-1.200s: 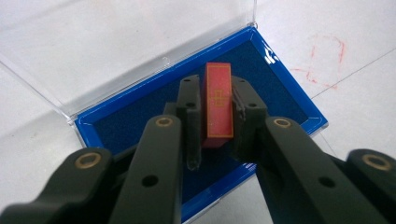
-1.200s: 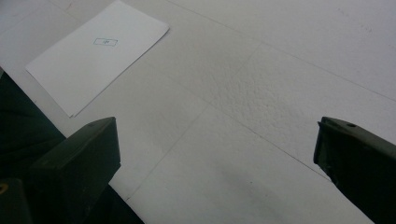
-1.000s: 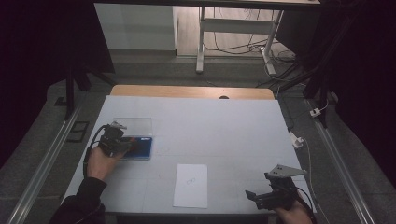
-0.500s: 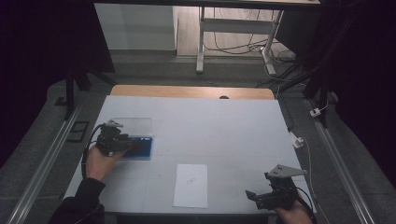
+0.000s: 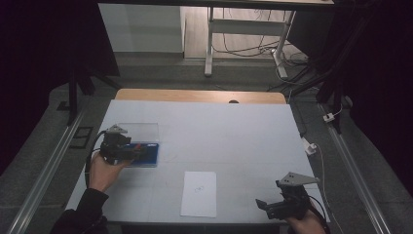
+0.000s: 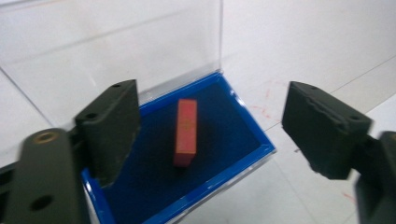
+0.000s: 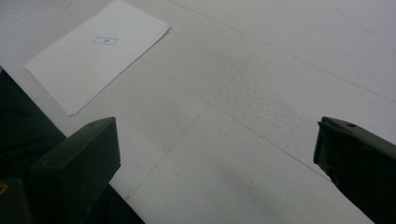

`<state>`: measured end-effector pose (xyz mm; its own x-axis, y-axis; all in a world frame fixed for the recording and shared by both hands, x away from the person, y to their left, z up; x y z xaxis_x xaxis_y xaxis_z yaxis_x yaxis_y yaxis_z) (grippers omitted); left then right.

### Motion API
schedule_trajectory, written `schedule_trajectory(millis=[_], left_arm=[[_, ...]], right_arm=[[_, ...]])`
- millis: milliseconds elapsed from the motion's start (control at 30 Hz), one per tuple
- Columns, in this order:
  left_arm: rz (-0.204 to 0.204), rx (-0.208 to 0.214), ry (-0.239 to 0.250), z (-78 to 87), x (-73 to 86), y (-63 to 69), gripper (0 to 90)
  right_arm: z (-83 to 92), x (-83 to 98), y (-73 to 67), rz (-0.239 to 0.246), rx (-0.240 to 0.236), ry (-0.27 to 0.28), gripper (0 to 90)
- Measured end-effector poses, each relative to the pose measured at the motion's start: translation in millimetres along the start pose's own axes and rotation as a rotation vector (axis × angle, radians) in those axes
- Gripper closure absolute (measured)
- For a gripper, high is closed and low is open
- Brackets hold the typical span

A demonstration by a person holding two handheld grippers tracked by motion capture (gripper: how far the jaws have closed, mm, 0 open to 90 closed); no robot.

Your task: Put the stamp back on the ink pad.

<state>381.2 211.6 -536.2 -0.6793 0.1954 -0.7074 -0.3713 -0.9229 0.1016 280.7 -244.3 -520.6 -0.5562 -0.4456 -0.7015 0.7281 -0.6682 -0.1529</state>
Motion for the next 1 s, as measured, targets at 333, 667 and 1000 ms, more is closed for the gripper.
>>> schedule_trajectory(millis=[333,667,1000], left_arm=[[0.007,0.062,0.002,10.9,-2.5,14.5,6.3],[-0.047,0.103,0.012,23.9,-3.8,37.0,0.7],[-0.056,0.175,0.046,41.8,-0.5,56.1,0.0]], right_arm=[[-0.6,0.0,-0.6,0.005,0.003,-0.005,0.5],[-0.5,0.2,-0.3,0.006,0.003,-0.005,0.5],[0.2,-0.5,0.0,0.000,-0.001,0.005,0.5]])
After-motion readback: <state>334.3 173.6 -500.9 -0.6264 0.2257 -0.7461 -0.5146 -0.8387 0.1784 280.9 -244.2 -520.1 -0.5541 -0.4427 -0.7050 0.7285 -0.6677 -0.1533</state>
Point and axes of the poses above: each handheld gripper's, and its own axes: z roughly backward along the jaws, x roughly out of its underside, y roughly to its right, the point moved 8 cm from there along -z, roughly forward along the jaws, and after that the axes turned 7 degrees about -x, right-handed, at the moved point
